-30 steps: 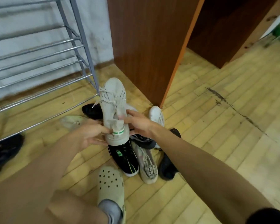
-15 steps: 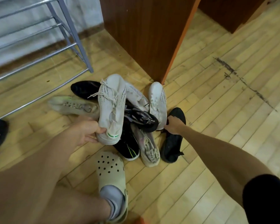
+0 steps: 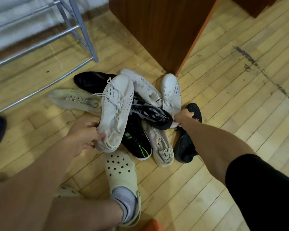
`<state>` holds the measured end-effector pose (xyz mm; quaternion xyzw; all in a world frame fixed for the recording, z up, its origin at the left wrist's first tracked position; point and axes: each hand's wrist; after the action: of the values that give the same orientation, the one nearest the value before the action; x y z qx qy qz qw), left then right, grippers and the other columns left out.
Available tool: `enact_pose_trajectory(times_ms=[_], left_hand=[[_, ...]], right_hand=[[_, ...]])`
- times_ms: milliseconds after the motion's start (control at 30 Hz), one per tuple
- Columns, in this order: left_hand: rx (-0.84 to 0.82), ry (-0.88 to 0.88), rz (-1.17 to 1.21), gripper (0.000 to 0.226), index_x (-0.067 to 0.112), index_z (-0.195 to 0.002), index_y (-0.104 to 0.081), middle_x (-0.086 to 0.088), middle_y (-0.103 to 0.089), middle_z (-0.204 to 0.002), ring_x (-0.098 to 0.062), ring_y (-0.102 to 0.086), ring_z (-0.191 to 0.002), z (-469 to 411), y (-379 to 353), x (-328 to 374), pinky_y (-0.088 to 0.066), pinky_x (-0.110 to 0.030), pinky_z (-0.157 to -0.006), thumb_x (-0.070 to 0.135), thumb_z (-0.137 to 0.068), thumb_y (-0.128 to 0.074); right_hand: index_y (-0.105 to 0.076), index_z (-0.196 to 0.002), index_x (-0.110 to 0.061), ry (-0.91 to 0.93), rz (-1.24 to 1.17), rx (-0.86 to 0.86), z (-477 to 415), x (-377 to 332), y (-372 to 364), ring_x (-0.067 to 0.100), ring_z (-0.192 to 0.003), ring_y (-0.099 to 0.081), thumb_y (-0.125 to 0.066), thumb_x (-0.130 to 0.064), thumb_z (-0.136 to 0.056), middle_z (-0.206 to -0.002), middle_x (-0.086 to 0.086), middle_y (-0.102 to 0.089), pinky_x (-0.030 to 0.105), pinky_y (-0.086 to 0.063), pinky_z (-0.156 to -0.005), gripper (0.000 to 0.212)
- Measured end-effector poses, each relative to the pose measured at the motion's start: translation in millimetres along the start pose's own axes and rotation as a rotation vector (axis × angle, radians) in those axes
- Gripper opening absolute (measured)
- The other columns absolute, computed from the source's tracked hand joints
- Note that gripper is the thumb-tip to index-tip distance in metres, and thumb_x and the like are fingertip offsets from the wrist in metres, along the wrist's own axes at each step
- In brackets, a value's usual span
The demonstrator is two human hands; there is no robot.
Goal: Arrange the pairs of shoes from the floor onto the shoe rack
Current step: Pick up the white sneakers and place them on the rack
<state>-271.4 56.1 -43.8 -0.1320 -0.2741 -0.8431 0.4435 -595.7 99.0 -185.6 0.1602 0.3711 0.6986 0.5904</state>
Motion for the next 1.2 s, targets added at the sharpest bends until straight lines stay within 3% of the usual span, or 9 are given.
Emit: enact_pose_trajectory(times_ms=[67,133,300,467,533,767,900,1000,1200], left_hand=[[0.001,0.011,-0.02,0.048,0.004,-0.123,-0.058,-0.018,-0.063,-0.11,-0.037,-0.058,-0.113,2,1,-1,-0.051,-0.052,-0.09,-0.008,-0.078,-0.07],[-0.015,0.012,-0.04,0.046,0.002,-0.124,-0.056,-0.019,-0.061,-0.112,-0.035,-0.056,-0.11,9,-3,-1,-0.05,-0.051,-0.091,-0.006,-0.08,-0.068],[0.014,-0.034,-0.017,0.039,0.003,-0.109,-0.058,-0.016,-0.06,-0.105,-0.03,-0.055,-0.097,33,-12,5,-0.053,-0.047,-0.087,-0.006,-0.075,-0.074],[0.009,-0.093,0.088,0.071,-0.002,-0.134,-0.047,-0.018,-0.062,-0.118,-0.032,-0.059,-0.104,53,-18,11,-0.053,-0.046,-0.084,-0.011,-0.07,-0.076],[0.018,-0.109,0.119,0.073,0.0,-0.136,-0.046,-0.019,-0.062,-0.121,-0.034,-0.06,-0.108,61,-22,13,-0.053,-0.046,-0.083,-0.011,-0.07,-0.076],[0.082,-0.184,0.164,0.06,0.004,-0.125,-0.059,-0.007,-0.065,-0.105,-0.027,-0.061,-0.094,91,-12,9,-0.054,-0.042,-0.082,-0.01,-0.069,-0.075],[0.147,-0.226,0.181,0.061,0.007,-0.124,-0.062,-0.011,-0.069,-0.108,-0.028,-0.067,-0.094,101,25,15,-0.057,-0.038,-0.076,-0.01,-0.067,-0.075],[0.208,-0.272,0.213,0.046,0.002,-0.11,-0.067,-0.009,-0.068,-0.084,-0.022,-0.064,-0.067,123,60,27,-0.056,-0.031,-0.057,-0.013,-0.067,-0.072],[0.29,-0.284,0.229,0.036,-0.003,-0.101,-0.064,-0.015,-0.067,-0.098,-0.025,-0.062,-0.073,150,148,26,-0.051,-0.033,-0.052,-0.013,-0.068,-0.073]], right_hand=[[-0.021,-0.149,-0.009,-0.043,-0.07,0.016,4,1,1,0.039,-0.134,-0.032,-0.062,-0.026,-0.086,-0.15,0.018,-0.025,0.044,-0.053,-0.094,0.077],[-0.017,-0.151,-0.009,-0.025,-0.148,-0.013,5,4,4,0.037,-0.133,-0.037,-0.061,-0.021,-0.086,-0.148,0.019,-0.031,0.049,-0.048,-0.101,0.079],[-0.046,-0.137,-0.003,0.034,-0.207,-0.204,12,20,20,0.036,-0.111,-0.06,-0.065,-0.009,-0.075,-0.129,0.02,-0.056,0.052,-0.052,-0.095,0.065],[-0.025,-0.148,-0.001,0.03,-0.061,-0.199,76,30,36,0.034,-0.093,-0.058,-0.058,-0.001,-0.088,-0.126,0.019,-0.047,0.047,-0.057,-0.087,0.067],[-0.048,-0.13,0.0,0.06,-0.1,-0.2,88,37,44,0.028,-0.07,-0.057,-0.058,-0.002,-0.088,-0.086,0.014,-0.05,0.045,-0.06,-0.08,0.043],[-0.055,-0.059,-0.004,0.257,-0.067,-0.005,127,42,98,0.025,-0.05,-0.056,-0.056,-0.008,-0.071,-0.054,0.01,-0.052,0.035,-0.053,-0.051,0.013],[-0.068,-0.098,-0.021,0.467,-0.05,-0.02,156,3,126,0.024,-0.08,-0.07,-0.055,-0.017,-0.077,-0.092,0.006,-0.072,0.036,-0.061,-0.075,0.025],[-0.059,-0.131,-0.017,0.592,-0.018,0.004,185,-43,133,0.02,-0.079,-0.061,-0.057,-0.01,-0.08,-0.107,0.006,-0.069,0.026,-0.054,-0.066,0.052],[-0.065,-0.103,-0.009,0.853,0.22,0.002,256,-143,123,0.012,-0.058,-0.053,-0.056,-0.008,-0.085,-0.079,0.002,-0.06,0.022,-0.046,-0.046,0.02]])
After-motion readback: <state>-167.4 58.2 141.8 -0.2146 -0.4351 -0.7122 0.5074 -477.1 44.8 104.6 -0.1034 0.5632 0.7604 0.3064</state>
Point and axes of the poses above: each hand's wrist, its own z-axis away from the middle knuckle, its own y-axis out of the back of the hand, x = y × z
